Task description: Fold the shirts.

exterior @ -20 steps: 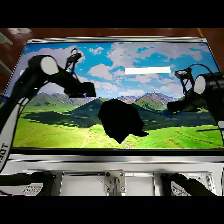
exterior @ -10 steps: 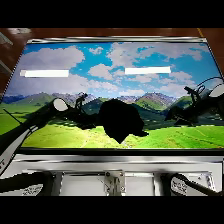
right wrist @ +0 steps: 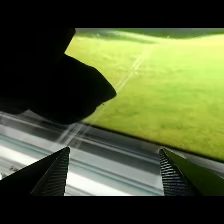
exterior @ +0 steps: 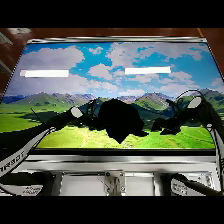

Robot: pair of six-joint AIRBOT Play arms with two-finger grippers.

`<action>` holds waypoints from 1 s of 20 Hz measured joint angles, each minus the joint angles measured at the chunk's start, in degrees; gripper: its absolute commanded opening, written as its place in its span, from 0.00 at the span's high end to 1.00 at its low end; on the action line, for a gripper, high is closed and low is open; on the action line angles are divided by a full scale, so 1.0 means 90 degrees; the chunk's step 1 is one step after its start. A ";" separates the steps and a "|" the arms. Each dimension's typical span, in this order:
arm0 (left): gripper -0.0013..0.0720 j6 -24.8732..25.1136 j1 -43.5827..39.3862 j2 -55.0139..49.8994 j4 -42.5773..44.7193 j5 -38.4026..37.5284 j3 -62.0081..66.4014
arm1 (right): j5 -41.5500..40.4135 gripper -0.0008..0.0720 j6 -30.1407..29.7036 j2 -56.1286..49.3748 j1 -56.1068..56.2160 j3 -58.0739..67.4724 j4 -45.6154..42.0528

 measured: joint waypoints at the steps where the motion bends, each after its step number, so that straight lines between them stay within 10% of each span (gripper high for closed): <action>1: 0.92 0.0000 -0.0007 -0.0017 -0.0015 0.0034 0.0044 | -0.0194 0.07 0.0056 0.0000 0.0136 -0.0126 0.0039; 7: 0.92 0.0022 -0.0029 0.0053 -0.0066 0.0061 0.0146 | -0.1455 0.07 0.0379 -0.0002 0.0894 -0.0658 0.0588; 11: 0.92 0.0109 -0.0029 0.0170 -0.0073 0.0061 0.0158 | -0.2125 0.84 0.0743 -0.0005 0.1367 -0.0797 0.0716; 12: 0.92 0.0158 -0.0029 0.0192 -0.0070 0.0061 0.0158 | -0.2242 0.89 0.0860 -0.0002 0.1428 -0.0811 0.0746; 20: 0.93 0.0746 0.0505 0.1469 0.0121 0.0155 0.0291 | -0.2157 0.89 0.0823 0.0792 0.1382 -0.0044 0.0175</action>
